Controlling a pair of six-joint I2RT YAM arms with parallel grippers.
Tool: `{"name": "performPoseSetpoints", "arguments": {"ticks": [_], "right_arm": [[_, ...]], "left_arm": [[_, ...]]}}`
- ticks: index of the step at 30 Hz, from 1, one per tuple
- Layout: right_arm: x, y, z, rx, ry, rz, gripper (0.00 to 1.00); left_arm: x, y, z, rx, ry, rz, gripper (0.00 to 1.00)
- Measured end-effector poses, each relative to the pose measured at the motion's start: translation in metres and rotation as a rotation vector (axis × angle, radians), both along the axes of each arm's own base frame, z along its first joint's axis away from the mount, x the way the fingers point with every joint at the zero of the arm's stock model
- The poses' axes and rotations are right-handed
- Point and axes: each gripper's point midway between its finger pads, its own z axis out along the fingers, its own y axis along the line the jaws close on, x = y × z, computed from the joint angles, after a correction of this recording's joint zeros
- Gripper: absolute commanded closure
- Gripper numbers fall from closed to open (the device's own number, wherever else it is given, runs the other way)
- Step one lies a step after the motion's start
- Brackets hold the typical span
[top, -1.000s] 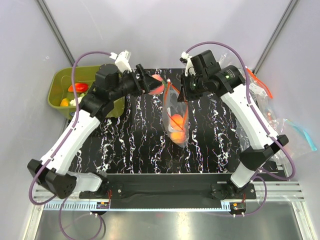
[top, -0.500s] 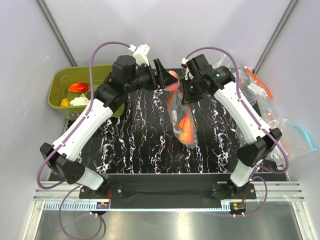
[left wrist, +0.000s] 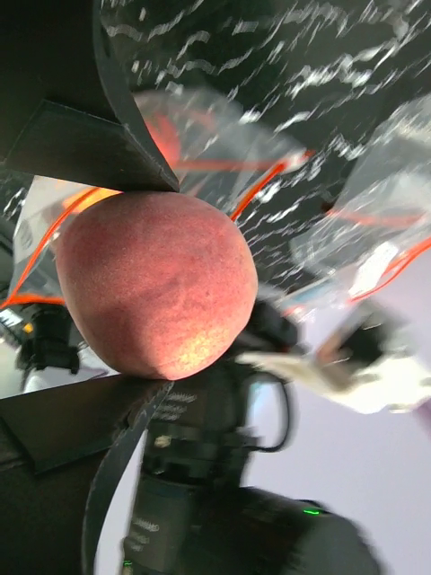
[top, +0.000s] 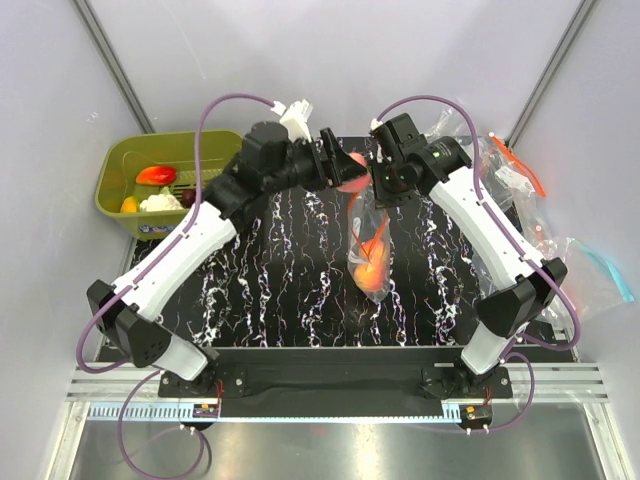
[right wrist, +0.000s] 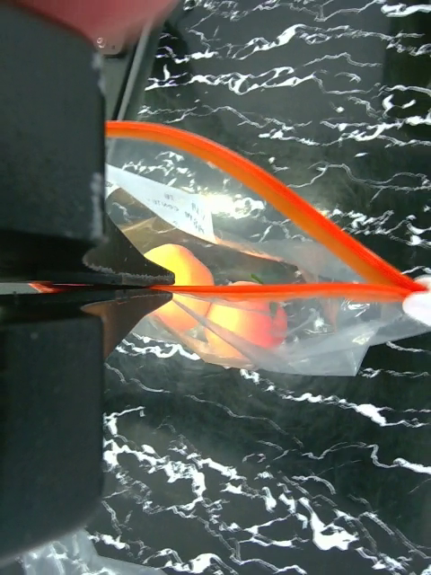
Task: Place the food in the zip-top bag and seal the zipper
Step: Place the fake fruit in the zipper food storage bag.
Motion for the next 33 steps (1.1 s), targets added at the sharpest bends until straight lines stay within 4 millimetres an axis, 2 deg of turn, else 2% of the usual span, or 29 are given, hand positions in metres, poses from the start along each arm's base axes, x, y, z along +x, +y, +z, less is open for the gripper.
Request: {"name": "performPoseSetpoints", "arguments": {"ticks": [2, 5, 8, 12, 16, 24, 28, 33], "right_arm": [[0.005, -0.001, 0.0, -0.006, -0.018, -0.009, 1.0], [0.008, -0.004, -0.003, -0.023, -0.026, -0.024, 1.0], [0.011, -0.003, -0.006, -0.018, -0.032, -0.028, 1.0], [0.015, 0.001, -0.008, 0.002, -0.038, -0.023, 1.0], [0.017, 0.001, -0.007, 0.011, -0.042, -0.025, 1.0], [0.021, -0.008, -0.007, 0.0, -0.044, -0.05, 1.0], [0.02, -0.01, -0.005, 0.004, -0.044, -0.056, 1.0], [0.017, -0.007, 0.003, 0.032, -0.058, -0.046, 1.0]], "left_arm": [[-0.01, -0.006, -0.01, -0.016, 0.011, -0.015, 0.6], [-0.026, -0.005, -0.028, -0.023, 0.04, -0.021, 0.6], [-0.038, -0.003, -0.03, -0.032, 0.044, -0.031, 0.6], [-0.042, -0.008, -0.02, -0.06, 0.018, -0.05, 0.6], [-0.044, -0.012, -0.018, -0.069, 0.015, -0.059, 0.6], [-0.043, -0.019, -0.029, -0.098, 0.029, -0.057, 0.6], [-0.043, -0.019, -0.049, -0.086, 0.045, -0.051, 0.6], [-0.049, -0.014, -0.094, -0.025, 0.119, -0.036, 0.6]]}}
